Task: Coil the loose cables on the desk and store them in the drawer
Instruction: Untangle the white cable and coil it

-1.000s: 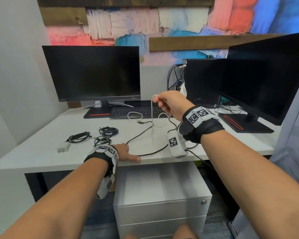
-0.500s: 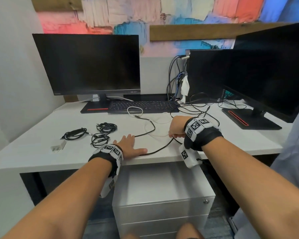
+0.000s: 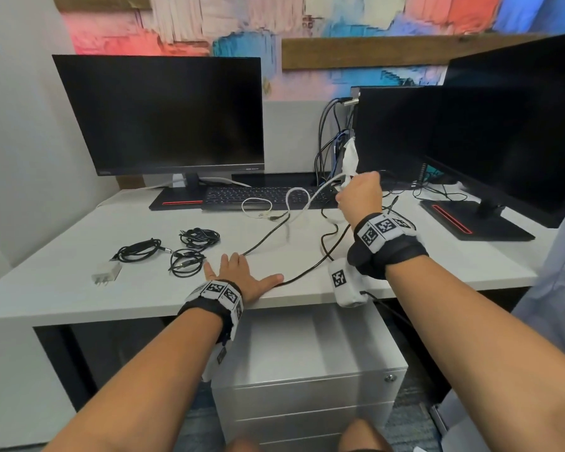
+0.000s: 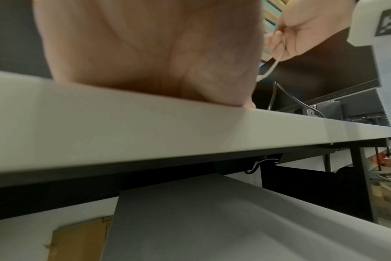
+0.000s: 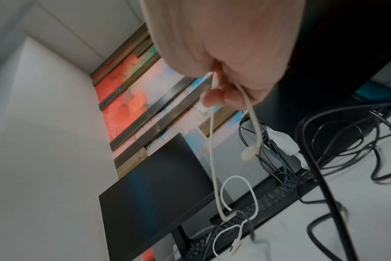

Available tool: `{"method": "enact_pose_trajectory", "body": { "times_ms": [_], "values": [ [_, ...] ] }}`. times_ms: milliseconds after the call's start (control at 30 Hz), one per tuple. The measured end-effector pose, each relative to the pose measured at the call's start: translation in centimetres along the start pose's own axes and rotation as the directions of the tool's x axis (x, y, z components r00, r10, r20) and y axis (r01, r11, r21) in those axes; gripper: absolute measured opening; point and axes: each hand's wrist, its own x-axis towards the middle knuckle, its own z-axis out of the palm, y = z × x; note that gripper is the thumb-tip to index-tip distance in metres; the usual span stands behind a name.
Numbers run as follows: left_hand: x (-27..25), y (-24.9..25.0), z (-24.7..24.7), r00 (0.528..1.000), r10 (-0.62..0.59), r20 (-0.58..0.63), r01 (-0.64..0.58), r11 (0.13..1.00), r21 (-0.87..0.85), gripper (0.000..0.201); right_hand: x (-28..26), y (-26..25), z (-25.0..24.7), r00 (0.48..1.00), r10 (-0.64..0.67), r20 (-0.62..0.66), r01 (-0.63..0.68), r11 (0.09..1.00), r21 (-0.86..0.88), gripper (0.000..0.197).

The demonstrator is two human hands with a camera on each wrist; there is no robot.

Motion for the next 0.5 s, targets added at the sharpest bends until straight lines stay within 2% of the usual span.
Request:
{"method": "enact_pose_trajectory", "body": {
  "times_ms": [33, 67, 133, 200, 300, 433, 500],
  "values": [
    [0.0, 0.1, 0.0, 1.000, -0.005, 0.001, 0.005, 1.000, -0.002, 0.121, 0.1, -0.2, -0.2, 0.998, 0.040, -0.057, -0.028, 0.982, 0.189, 0.031],
    [-0.1, 0.1, -0.1, 1.000, -0.010, 0.002, 0.010, 1.000, -0.004, 0.121, -0.1, -0.6, -0.6, 0.997, 0.054, -0.062, -0.029, 0.936, 0.352, 0.030],
    [-0.2, 0.2, -0.1, 1.000, -0.024, 0.002, 0.024, 1.000, -0.008, 0.121, -0.9, -1.6, -1.0, 0.999, 0.035, -0.033, -0.014, 0.875, 0.484, 0.021],
    [-0.2, 0.3, 0.0, 0.999, -0.042, -0.004, 0.042, 0.999, -0.024, 0.123, -1.4, -2.1, -0.9, 0.999, -0.003, 0.041, -0.017, 0.871, 0.491, 0.008],
    [-0.3, 0.3, 0.2, 0.995, -0.100, -0.019, 0.098, 0.992, -0.075, 0.129, -1.8, -1.9, -0.6, 0.998, -0.013, 0.068, -0.021, 0.879, 0.477, 0.015],
    [-0.7, 0.7, 0.0, 0.983, -0.182, -0.027, 0.178, 0.978, -0.106, 0.132, -2.1, -1.2, -0.1, 0.991, -0.137, -0.012, 0.128, 0.886, 0.445, 0.018],
    [-0.9, 0.7, 0.0, 0.983, -0.182, -0.027, 0.178, 0.978, -0.106, 0.129, -2.2, -1.0, 0.3, 0.970, -0.226, 0.087, 0.182, 0.917, 0.356, 0.018]
  ]
}}
